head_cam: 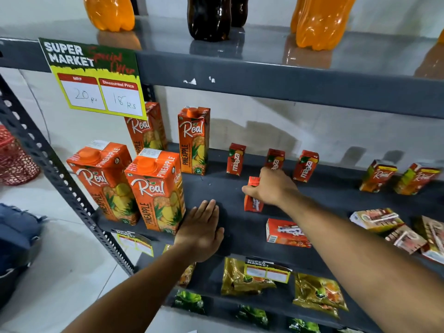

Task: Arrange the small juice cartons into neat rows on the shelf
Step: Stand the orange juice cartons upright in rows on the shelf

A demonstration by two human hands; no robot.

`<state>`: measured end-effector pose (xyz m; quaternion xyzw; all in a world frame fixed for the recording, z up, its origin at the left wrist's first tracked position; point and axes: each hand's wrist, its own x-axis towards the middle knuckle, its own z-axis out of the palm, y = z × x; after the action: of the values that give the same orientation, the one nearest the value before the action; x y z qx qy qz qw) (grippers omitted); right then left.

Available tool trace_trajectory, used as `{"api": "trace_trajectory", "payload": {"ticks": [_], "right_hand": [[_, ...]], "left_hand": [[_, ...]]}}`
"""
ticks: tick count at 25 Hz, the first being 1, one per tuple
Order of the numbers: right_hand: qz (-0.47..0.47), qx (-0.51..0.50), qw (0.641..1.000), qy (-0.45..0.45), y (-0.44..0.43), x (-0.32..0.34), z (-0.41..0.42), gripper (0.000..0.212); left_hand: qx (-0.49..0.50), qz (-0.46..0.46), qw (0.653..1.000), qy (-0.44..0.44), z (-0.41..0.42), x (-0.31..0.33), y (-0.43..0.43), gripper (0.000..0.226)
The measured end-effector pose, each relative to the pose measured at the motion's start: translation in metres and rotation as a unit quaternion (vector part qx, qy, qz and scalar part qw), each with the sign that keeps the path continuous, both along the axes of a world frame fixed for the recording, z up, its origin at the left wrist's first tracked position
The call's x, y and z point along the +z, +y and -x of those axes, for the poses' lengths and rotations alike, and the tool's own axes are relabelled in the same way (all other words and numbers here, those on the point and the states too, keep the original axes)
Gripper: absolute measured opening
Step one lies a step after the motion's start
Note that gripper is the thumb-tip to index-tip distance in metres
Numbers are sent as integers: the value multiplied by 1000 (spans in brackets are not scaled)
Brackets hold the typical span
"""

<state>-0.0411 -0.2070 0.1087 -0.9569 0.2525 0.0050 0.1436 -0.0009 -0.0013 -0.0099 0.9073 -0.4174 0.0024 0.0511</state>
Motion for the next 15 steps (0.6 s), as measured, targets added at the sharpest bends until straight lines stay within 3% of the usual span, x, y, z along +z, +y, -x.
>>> {"api": "trace_trajectory", "payload": {"ticks": [6, 12, 15], "right_hand": [[-24, 4, 998, 65, -2, 25, -1, 100], [-54, -40, 992, 106, -4, 39, -12, 94], [-25, -17, 992, 123, 3, 33, -15, 70]], "left_hand": [[3, 6, 1000, -4, 0, 0, 1, 65], [3, 7, 1000, 4, -2, -1, 0, 65], [2, 10, 1000, 6, -1, -1, 0, 66]]}}
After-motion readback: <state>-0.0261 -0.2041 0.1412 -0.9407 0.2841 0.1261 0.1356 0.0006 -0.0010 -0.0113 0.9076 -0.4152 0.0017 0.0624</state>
